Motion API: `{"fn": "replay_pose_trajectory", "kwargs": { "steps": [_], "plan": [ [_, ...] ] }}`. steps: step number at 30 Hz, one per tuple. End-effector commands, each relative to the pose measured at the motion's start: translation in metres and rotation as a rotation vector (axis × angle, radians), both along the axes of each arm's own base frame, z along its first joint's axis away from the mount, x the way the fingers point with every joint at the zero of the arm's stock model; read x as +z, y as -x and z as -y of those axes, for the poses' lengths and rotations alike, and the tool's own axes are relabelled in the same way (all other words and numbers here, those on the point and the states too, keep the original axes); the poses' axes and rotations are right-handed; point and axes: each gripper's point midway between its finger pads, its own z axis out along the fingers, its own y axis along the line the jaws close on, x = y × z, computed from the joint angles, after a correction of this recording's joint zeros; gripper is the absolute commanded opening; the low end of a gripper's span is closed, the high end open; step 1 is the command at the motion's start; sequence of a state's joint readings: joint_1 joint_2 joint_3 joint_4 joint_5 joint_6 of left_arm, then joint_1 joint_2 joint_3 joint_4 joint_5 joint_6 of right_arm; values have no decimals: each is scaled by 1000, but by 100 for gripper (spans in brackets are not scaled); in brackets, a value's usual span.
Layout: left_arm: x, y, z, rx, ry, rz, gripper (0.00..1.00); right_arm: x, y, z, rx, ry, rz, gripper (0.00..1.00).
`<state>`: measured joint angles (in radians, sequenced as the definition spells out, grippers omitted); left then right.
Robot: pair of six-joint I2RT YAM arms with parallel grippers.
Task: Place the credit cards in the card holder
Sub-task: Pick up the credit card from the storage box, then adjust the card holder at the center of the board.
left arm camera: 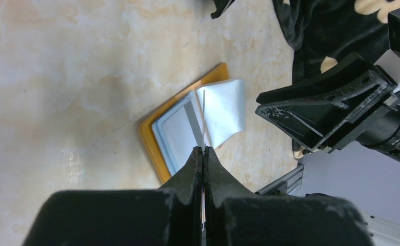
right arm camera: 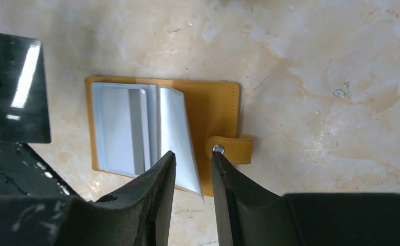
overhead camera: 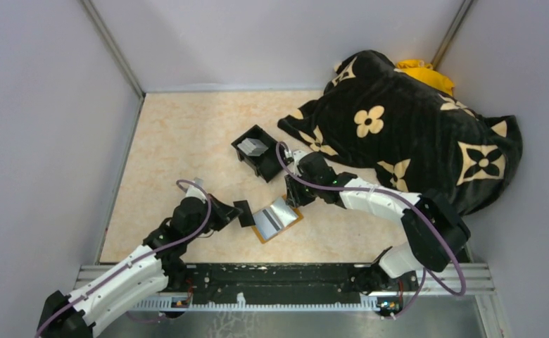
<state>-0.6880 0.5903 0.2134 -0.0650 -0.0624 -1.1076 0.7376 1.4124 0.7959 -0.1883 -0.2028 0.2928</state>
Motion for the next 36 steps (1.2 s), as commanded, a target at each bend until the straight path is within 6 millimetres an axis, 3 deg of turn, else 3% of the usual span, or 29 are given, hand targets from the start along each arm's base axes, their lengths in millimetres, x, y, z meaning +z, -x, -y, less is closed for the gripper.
{"fn": "replay_pose_trajectory", "kwargs": {
  "steps": [1, 15, 28, 33, 36],
  "plan": [
    [-11, 10, 1, 15, 28, -77, 0, -6, -10, -4, -22, 34, 23, 33],
    [-22, 24, -1, 22, 54, -123, 0, -19, -3, -2, 5, 76, -12, 42],
    [-27, 30, 3, 20, 58, -143, 0, -49, -6, 14, -72, 208, -67, 43],
    [-33, 34, 6, 21, 54, -154, 0, -55, -6, 16, -108, 223, -91, 35],
    [-35, 38, 9, 20, 49, -157, 0, -59, -4, 16, -120, 218, -116, 20]
  ]
}}
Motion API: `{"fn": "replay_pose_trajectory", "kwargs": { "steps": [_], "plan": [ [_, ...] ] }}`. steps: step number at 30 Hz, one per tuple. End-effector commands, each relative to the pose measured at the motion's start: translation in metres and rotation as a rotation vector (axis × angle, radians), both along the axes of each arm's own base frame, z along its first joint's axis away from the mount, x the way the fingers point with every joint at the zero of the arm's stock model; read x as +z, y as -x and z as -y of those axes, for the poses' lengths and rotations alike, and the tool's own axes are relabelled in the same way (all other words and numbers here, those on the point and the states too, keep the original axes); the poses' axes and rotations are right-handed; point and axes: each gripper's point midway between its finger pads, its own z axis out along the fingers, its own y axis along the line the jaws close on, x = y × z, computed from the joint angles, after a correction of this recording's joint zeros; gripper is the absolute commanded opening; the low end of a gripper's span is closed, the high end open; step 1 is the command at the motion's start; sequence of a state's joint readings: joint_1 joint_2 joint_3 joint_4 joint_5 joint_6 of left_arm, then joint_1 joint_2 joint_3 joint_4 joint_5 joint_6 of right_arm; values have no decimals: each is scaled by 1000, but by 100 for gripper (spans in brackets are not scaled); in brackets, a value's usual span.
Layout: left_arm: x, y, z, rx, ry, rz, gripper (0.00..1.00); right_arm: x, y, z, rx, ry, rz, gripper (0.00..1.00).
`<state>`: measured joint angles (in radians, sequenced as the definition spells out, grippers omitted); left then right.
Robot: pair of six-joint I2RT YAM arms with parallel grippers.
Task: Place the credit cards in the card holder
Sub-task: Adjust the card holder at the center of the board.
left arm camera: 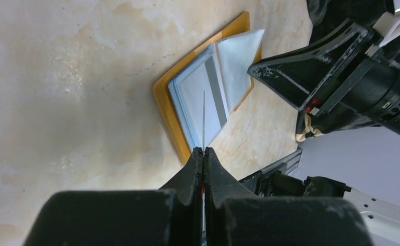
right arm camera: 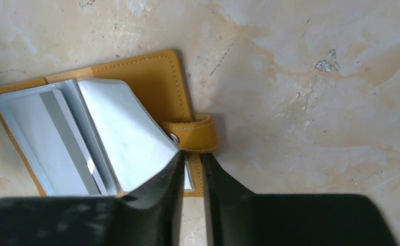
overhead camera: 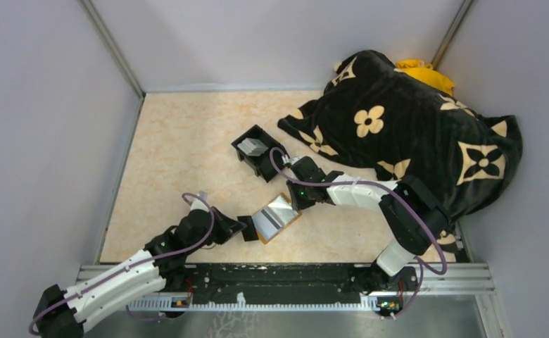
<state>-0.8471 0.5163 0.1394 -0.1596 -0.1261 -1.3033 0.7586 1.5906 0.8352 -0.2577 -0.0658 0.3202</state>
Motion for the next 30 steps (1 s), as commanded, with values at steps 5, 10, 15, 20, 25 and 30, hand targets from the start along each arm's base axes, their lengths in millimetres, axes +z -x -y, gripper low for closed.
{"fn": "replay_pose_trajectory", "kwargs": {
  "steps": [5, 10, 15, 20, 25, 30],
  "plan": [
    [-5, 0, 1, 46, -27, 4, 0, -4, 4, -10, -54, -42, -54, 0],
    [-5, -4, -4, 79, -57, 10, 0, -4, 5, -10, -90, -85, -73, 0],
    [-10, -10, -16, 146, -90, 14, 0, 0, 5, -7, -124, -127, -82, 0],
    [-16, -10, -24, 175, -132, -5, 0, 1, 9, -5, -133, -141, -89, 0],
    [-25, -7, -24, 184, -128, -33, 0, 2, 10, -7, -129, -150, -90, 0],
    [-17, -11, -18, 189, -82, -6, 0, 3, 10, -8, -130, -156, -93, 0]
  ]
}}
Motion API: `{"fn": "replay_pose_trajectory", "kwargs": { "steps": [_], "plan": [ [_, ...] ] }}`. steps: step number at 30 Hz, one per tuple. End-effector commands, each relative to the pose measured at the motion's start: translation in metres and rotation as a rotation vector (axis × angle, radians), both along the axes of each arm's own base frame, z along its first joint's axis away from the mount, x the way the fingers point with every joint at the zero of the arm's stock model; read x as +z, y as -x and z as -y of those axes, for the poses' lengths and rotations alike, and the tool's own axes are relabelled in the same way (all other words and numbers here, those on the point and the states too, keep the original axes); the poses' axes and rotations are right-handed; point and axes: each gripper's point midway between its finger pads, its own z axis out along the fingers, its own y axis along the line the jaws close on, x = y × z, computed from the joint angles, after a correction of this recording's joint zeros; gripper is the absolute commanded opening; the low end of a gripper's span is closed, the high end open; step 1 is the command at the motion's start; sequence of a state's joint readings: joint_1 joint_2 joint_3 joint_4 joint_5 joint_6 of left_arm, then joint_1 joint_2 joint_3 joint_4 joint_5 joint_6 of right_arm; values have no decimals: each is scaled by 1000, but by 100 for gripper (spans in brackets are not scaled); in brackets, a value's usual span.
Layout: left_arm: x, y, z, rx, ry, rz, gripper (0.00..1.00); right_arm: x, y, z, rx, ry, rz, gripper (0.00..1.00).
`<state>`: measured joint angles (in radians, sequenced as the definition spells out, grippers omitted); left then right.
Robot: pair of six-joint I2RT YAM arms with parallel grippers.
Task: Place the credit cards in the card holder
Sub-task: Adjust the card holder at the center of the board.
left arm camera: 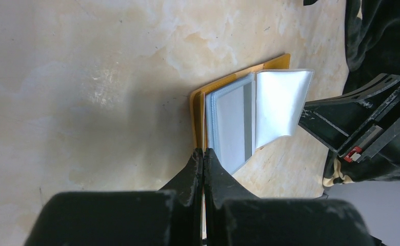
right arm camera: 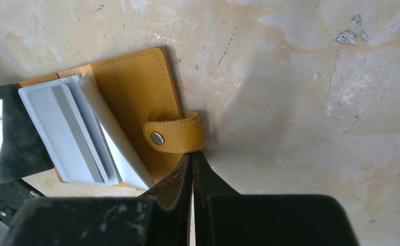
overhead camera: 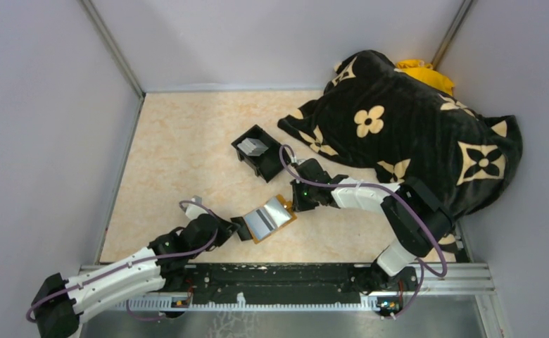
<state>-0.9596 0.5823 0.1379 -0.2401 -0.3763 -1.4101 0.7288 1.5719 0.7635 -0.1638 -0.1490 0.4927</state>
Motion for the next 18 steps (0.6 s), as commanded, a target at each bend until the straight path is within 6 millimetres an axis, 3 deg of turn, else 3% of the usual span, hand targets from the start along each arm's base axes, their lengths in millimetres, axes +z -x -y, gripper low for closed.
{"fn": "replay_pose_trajectory", "kwargs": {
  "steps": [1, 4, 18],
  "plan": [
    [14, -8, 4, 34, 53, 40, 0, 5, 3, 0, -3, -21, 1, 0],
    [18, -11, 5, 37, 48, 54, 0, 6, 6, -2, -7, -41, -10, 0],
    [-2, -20, -1, 59, -62, 56, 0, 9, 22, 2, -45, -73, -7, 0]
  ]
}}
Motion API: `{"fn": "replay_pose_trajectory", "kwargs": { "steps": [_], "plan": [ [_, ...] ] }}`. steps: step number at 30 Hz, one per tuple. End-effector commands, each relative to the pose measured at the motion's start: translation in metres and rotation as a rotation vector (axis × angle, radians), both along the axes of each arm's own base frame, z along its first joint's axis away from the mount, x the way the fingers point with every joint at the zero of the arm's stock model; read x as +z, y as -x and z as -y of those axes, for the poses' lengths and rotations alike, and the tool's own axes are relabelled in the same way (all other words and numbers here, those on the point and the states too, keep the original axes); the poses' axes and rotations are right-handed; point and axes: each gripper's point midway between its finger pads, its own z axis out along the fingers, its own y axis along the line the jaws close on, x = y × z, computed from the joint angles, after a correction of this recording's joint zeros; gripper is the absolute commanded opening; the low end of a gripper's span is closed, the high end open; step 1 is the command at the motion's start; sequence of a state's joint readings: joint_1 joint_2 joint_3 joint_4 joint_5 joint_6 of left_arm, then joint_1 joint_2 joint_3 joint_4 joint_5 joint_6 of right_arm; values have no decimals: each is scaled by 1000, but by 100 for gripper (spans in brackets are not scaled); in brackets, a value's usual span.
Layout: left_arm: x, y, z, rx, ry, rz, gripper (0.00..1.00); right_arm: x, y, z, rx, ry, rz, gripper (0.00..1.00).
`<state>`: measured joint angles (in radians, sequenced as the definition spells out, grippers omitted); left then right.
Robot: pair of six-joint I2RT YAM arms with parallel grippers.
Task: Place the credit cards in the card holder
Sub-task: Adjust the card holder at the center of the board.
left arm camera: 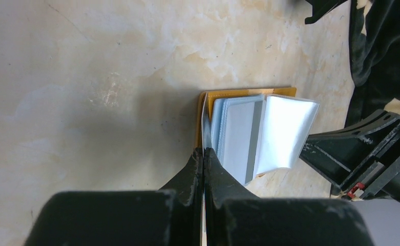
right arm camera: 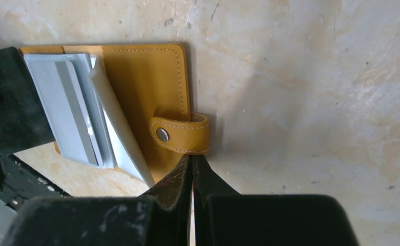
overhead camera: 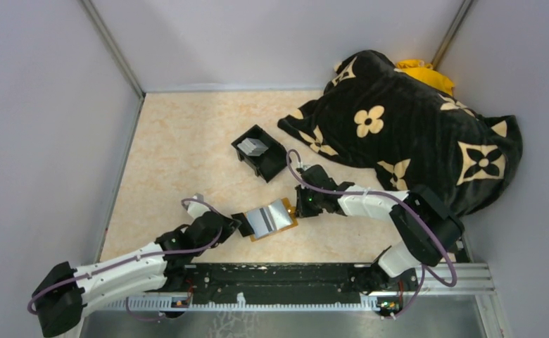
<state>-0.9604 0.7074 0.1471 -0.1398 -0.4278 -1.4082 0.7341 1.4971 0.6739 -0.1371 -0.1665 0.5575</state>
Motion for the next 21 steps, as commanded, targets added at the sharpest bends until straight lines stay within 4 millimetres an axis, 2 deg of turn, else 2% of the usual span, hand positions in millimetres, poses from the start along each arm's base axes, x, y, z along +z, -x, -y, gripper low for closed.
{"fn": "replay_pose_trajectory", "kwargs": {
  "steps": [1, 8, 12, 17, 21],
  "plan": [
    [2, -9, -3, 24, -34, 41, 0, 9, 5, -5, -11, -33, 24, 0],
    [15, -17, -5, 25, -98, 75, 0, 11, 1, 0, -42, -13, 52, 0],
    [31, -18, -9, 11, -120, 111, 0, 16, -5, 0, -54, -4, 74, 0],
    [56, -20, -3, -58, -125, 197, 0, 15, -10, -3, -53, 1, 82, 0],
    [58, -17, 5, -121, -140, 199, 0, 13, -10, -3, -53, 3, 82, 0]
  ]
}}
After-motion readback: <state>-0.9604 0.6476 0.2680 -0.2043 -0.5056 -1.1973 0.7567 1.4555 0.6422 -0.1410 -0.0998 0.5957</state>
